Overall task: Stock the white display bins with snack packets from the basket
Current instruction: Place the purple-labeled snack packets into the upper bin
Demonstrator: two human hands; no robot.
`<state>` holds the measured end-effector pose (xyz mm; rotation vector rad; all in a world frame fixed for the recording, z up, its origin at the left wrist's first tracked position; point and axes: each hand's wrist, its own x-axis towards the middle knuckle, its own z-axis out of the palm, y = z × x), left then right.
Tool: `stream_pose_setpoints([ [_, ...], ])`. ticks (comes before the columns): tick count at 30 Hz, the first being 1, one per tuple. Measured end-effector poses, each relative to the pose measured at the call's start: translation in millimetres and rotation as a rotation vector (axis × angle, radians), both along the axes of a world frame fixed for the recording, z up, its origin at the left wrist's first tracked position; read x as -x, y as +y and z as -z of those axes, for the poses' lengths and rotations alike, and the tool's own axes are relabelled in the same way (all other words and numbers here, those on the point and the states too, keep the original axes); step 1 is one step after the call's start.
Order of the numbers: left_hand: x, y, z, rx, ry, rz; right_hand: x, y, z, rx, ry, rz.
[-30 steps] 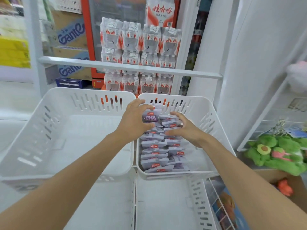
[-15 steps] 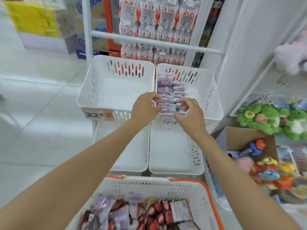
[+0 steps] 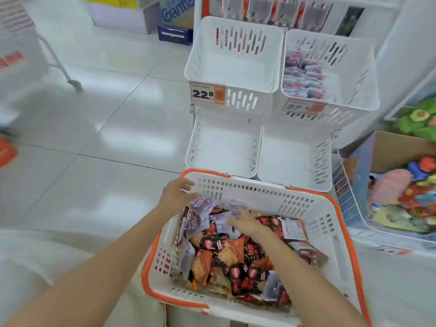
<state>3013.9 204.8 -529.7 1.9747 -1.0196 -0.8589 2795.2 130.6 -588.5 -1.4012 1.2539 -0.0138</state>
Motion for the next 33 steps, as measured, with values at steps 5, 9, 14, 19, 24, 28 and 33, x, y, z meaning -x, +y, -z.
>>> stream_pose_setpoints([
  [5,-2,13,5,-0.020,0.048,0.044,-21,8,28,0.195,0.109,0.195],
  [9,23,12,1,-0.086,0.078,0.334,-26,-4,-6,0.325,0.053,0.307],
  [14,45,4,1,0.034,0.175,0.309,-34,-13,-57,-0.075,-0.428,0.380],
  [19,5,0,-1,0.032,0.580,-0.041,-38,-13,-26,0.047,-0.124,0.268],
  [24,-24,8,-4,0.008,0.678,-0.102,-78,3,9,0.093,-0.048,0.154],
  [28,-32,14,-8,0.006,0.671,-0.084,-102,8,17,0.177,-0.063,0.205],
  [33,-30,11,-15,0.040,0.631,-0.071,-112,12,12,0.205,-0.013,0.144],
])
